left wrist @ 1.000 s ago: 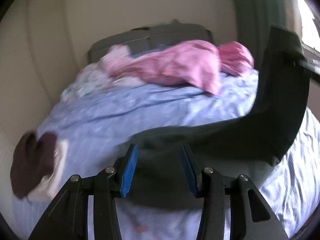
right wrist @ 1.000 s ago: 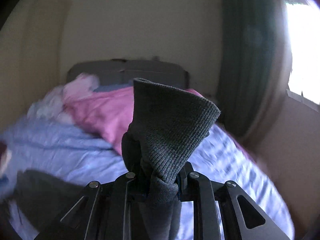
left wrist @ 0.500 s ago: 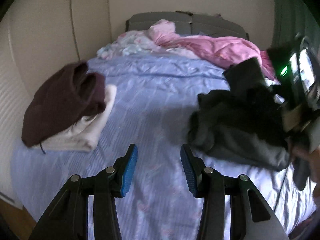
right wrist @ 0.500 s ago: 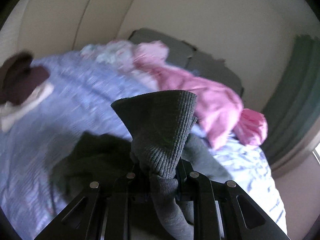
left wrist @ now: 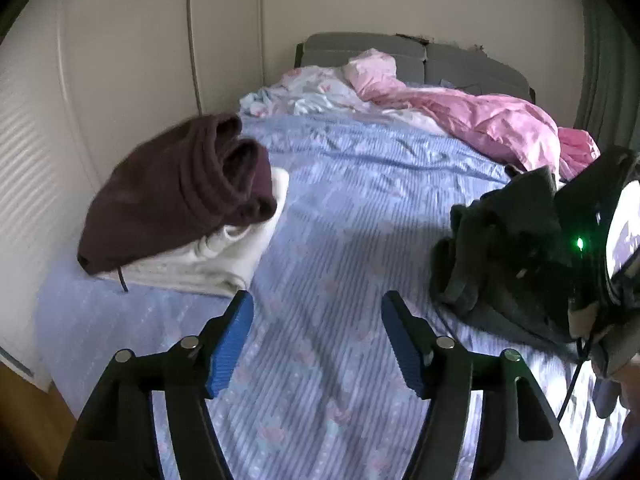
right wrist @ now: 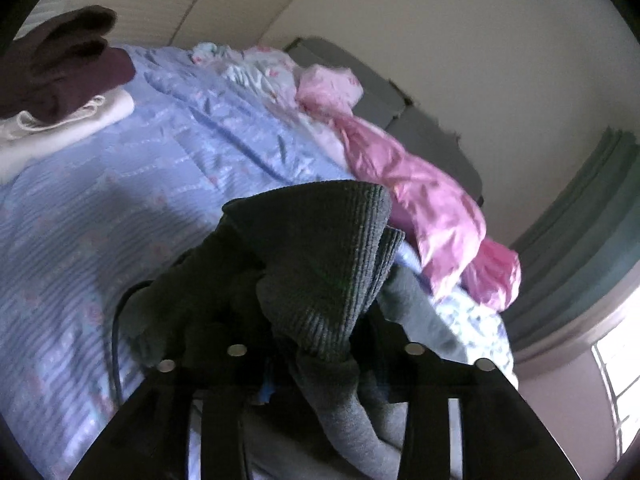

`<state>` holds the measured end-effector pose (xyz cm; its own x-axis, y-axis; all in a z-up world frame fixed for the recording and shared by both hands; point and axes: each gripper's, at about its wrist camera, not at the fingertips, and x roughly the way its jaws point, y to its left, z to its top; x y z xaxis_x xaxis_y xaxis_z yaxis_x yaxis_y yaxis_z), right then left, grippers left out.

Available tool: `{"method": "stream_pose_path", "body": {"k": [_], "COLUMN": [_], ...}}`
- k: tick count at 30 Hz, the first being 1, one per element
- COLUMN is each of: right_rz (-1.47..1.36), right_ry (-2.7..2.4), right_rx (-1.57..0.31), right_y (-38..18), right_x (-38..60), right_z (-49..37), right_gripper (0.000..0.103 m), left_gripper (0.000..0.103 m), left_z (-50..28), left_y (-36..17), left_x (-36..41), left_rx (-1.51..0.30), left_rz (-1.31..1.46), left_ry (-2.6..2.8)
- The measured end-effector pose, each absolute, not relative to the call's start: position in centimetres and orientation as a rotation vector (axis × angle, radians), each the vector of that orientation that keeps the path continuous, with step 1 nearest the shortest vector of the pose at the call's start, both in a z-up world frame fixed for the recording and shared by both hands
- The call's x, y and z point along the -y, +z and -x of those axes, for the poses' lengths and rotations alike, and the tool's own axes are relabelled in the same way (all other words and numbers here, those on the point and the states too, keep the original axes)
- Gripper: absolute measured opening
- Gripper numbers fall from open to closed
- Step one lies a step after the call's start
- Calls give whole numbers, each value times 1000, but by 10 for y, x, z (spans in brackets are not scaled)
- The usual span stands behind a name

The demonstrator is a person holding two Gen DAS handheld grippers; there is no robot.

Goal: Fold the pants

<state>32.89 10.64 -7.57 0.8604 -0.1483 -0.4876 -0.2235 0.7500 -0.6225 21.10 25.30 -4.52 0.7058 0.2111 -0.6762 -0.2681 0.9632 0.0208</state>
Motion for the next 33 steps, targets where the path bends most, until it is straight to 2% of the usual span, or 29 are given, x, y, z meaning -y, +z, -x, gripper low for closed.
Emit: {"method": "stream_pose_path", "body": {"k": [1,2,4,9,12,17,21,26,33], "right_rz": [733,715,690,746,649,420,141,-115,-158], "right_ry": [54,96,155,167,181,177,134,63,48], "right_rx": [-531,-513,-456,-365,-318,-381,-529,-645,-658], "right_y": [-74,-71,-62,-41,-14,23,18,-15,-26], "right_x": [-106,-107,-110,-116,-78,10,89,151,165], "right_z": [-327,-326,-315,-288,-271,-271,-292,-313,-319], "right_gripper": [67,103,102,102,102,102,103,102,102], "left_gripper": [70,75,80,80,81,81,81,68,61], "left_z": [-211,-211,-209,-209,-219,-255,-292,-323,-364], "left_y": [-41,-38,-30,-8,2,5,2,-14,-53], "left_x": [-249,-248,-242,-225,-207,-161,-136,-110,-101], "left_rx": [-728,-718,-687,-637,-631,-661,-725,-821,-955], "left_rz": [70,63,37,22,26,44,121,255,457], "left_ry": [271,273,282,224,135,-49,-172,-265,-246]}}
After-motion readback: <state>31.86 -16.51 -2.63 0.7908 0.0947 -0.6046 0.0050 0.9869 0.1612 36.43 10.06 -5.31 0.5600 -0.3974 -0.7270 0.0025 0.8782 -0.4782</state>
